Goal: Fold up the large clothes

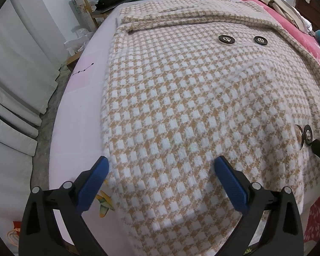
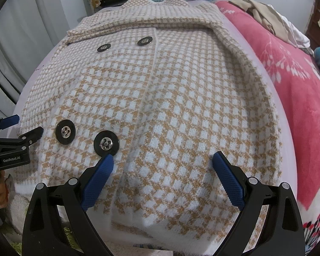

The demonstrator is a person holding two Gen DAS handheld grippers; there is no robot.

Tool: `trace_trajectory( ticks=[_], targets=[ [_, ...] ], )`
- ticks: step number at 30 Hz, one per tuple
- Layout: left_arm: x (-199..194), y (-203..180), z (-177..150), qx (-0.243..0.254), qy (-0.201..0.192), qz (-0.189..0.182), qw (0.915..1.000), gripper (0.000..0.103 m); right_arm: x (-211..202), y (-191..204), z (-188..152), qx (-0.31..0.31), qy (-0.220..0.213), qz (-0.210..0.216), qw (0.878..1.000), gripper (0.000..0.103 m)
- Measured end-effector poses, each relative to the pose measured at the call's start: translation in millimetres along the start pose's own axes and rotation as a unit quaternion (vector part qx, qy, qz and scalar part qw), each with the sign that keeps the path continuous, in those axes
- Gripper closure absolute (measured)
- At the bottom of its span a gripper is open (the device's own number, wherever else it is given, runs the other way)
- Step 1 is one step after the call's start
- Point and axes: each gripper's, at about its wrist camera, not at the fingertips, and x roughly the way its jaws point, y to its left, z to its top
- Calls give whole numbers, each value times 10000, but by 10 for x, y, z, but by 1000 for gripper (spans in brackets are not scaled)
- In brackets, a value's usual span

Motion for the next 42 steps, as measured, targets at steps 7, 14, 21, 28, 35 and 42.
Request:
trace_trajectory(
  ticks=[7, 14, 21, 28, 35, 42],
  targets=[
    [-5, -4, -3, -3, 10, 14, 10000, 5, -32, 22, 9, -51, -69, 24, 10000, 13],
    [-8, 9, -17, -1, 17, 24, 10000, 5, -57, 166, 37, -335, -160, 92, 9993, 13],
    [-11, 12, -21, -15, 16, 12, 10000, 5, 35, 193, 28, -384, -69, 45, 9992, 13],
    [0, 5, -12, 4, 12, 25, 10000, 5, 58, 194, 40, -380, -69, 56, 9992, 13],
    [-13, -12, -31, 109, -122, 44, 9999, 5, 77, 199, 32, -353, -84, 89, 9993, 13],
    [-158, -6, -119, 659, -604, -33, 9960, 5, 71, 166, -18, -307, -79, 151, 9994, 12]
  ],
)
